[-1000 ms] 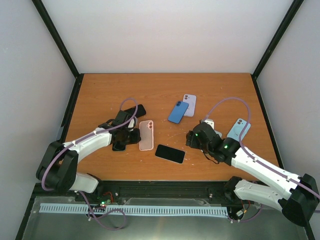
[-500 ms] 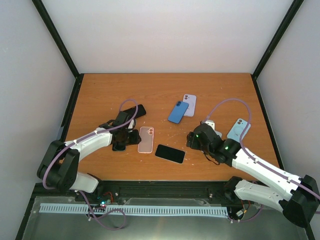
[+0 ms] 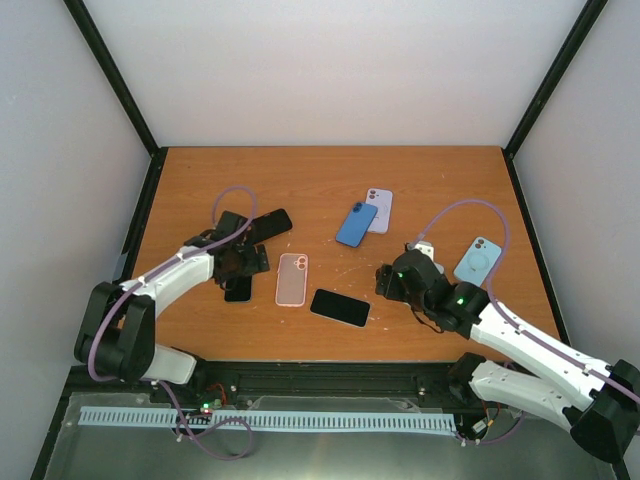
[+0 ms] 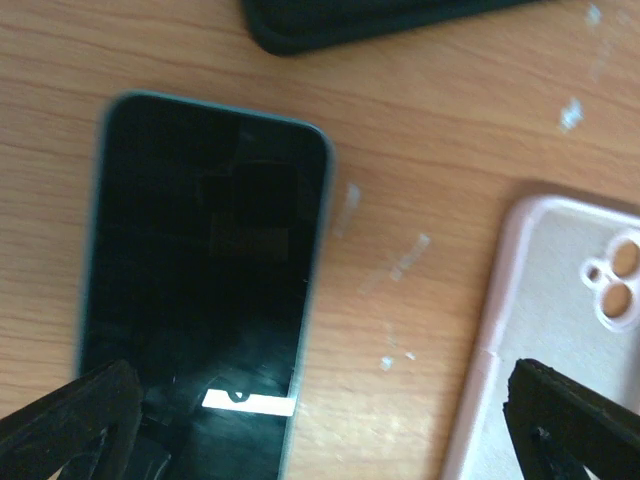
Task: Put the phone into the phone case
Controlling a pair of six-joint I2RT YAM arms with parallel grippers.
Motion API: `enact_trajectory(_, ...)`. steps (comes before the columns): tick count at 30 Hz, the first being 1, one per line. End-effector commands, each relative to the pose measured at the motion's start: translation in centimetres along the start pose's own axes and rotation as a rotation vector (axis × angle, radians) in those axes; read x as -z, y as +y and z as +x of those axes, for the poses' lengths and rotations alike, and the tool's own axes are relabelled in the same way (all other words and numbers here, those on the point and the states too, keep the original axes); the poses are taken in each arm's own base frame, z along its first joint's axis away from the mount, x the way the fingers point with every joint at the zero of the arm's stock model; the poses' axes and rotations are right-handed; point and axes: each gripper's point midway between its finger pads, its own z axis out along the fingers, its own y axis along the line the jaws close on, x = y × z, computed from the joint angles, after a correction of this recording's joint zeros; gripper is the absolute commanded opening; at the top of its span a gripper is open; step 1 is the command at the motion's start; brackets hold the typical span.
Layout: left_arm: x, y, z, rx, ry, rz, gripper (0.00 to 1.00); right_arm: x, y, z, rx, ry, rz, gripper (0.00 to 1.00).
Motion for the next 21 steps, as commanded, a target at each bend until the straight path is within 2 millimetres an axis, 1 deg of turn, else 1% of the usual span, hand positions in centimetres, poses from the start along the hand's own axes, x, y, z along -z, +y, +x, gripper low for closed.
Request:
enact_trajectory(1,0.3,2.2,-1.6,0.029,-0.031,-0.059,0.99,0.4,-0.6,-0.7,-0.002,-0.047,0.013,0.8)
enact_trajectory(5,-0.8,2.6,-1.6,0.034,-0.014,-0.059,0.99,0.7,-0.6,-1.1,0.002,-0.064,0.01,0.8)
enact_trajectory(10,-2.5,3.2,-0.9,0.033,0.03,-0.087,0.99,1.2,-0.5,-1.6,0.009,-0.083,0.002,0.8)
enact_trajectory(17,-3.6,3.4,-0.4,0.04,0.056,-0.098,1.0,1.6,-0.8,-1.8,0.013,-0.1,0.006,0.81)
enact_trajectory(21,-3.8,2.7,0.0,0.045,0.074,-0.055,0.99,1.8,-0.8,-1.9,0.011,-0.107,0.007,0.81)
